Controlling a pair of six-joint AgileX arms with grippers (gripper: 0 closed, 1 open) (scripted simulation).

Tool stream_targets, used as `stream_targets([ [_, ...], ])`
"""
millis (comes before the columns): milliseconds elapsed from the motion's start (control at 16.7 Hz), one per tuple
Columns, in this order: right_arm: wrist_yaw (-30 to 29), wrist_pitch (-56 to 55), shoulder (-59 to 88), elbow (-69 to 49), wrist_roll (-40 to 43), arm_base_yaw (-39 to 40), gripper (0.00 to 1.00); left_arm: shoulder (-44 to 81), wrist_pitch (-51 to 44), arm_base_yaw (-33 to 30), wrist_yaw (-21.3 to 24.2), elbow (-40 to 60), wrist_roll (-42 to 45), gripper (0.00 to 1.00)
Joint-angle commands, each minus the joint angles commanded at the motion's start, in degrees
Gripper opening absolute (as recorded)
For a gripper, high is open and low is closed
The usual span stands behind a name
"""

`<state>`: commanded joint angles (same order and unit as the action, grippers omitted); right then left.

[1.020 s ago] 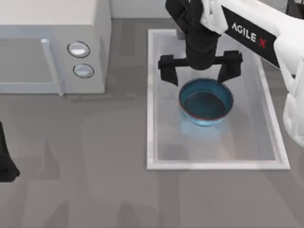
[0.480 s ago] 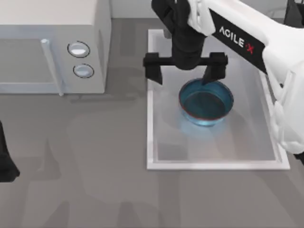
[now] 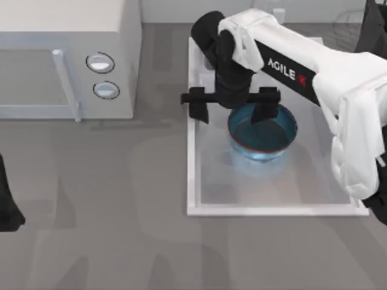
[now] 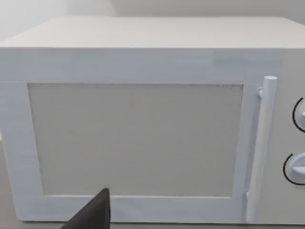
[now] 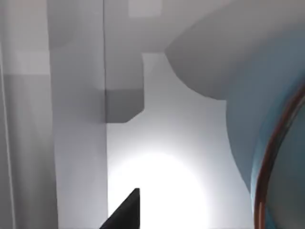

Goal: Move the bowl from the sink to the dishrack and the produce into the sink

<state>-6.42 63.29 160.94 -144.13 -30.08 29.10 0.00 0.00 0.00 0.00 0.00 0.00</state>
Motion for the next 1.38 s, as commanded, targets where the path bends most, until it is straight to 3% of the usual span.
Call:
stream_targets([
  [420,0.00,-3.54,3.03,0.50,0.27,-0.29,1.00,0.00,0.00,0.00,0.00,0.00,0.00,1.00],
  [1200,0.00,-3.54,3.03,0.50,0.27,-0.29,0.02,0.00,0.00,0.00,0.00,0.00,0.00,1.00],
  [1380,0.00,-3.54,3.03,0.50,0.27,-0.29,0.00,0.00,0.00,0.00,0.00,0.00,0.00,1.00],
])
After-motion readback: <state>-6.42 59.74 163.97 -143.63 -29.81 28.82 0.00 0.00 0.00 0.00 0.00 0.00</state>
